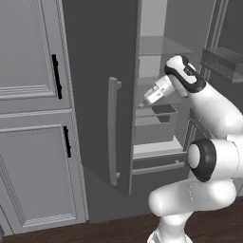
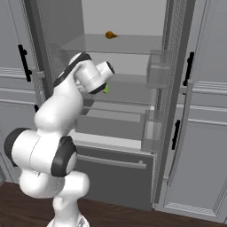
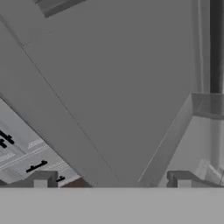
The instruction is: Grab a lemon wedge from the fridge and one ice cube from the ice bowl, and put them in the glass of lemonade.
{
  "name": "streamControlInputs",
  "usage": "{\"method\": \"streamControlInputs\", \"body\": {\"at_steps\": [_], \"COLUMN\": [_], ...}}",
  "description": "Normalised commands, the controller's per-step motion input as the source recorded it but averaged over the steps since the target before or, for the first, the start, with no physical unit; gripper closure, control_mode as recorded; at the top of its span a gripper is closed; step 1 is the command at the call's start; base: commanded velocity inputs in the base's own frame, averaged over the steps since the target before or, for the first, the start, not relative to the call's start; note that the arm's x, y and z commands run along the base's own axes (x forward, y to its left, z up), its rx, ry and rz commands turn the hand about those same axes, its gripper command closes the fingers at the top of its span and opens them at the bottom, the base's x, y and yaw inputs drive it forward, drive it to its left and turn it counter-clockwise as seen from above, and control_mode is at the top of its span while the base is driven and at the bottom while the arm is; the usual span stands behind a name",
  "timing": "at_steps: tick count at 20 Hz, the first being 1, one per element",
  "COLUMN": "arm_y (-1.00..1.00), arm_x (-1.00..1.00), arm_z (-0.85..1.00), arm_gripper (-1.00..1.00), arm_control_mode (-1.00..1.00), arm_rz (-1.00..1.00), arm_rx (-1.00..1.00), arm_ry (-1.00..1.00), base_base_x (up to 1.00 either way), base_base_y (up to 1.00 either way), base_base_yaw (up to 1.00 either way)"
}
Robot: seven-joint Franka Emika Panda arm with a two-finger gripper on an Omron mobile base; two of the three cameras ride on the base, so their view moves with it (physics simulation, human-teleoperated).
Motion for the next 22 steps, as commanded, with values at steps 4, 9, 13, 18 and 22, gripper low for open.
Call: {"method": "streamControlInputs", "body": {"at_steps": [4,9,13,18,22], "arm_y": [0.17,0.36,0.51,0.67,0.82], "arm_x": [0.31,0.04,0.0,-0.03,-0.23], "arm_z": [-0.13,0.0,-0.03,-0.03,0.0], "arm_gripper": [-1.0,-1.0,-1.0,-1.0,-1.0], "arm_control_mode": [-1.0,-1.0,-1.0,-1.0,-1.0], "arm_rz": [0.08,0.06,0.05,0.07,0.1], "arm_rx": [0.03,0.08,0.07,0.08,0.09], "arm_ry": [-0.03,-0.05,-0.06,-0.06,-0.08], "base_base_x": [0.0,0.0,0.0,0.0,0.0], "base_base_y": [0.0,0.0,0.0,0.0,0.0], "base_base_yaw": [0.0,0.0,0.0,0.0,0.0]}}
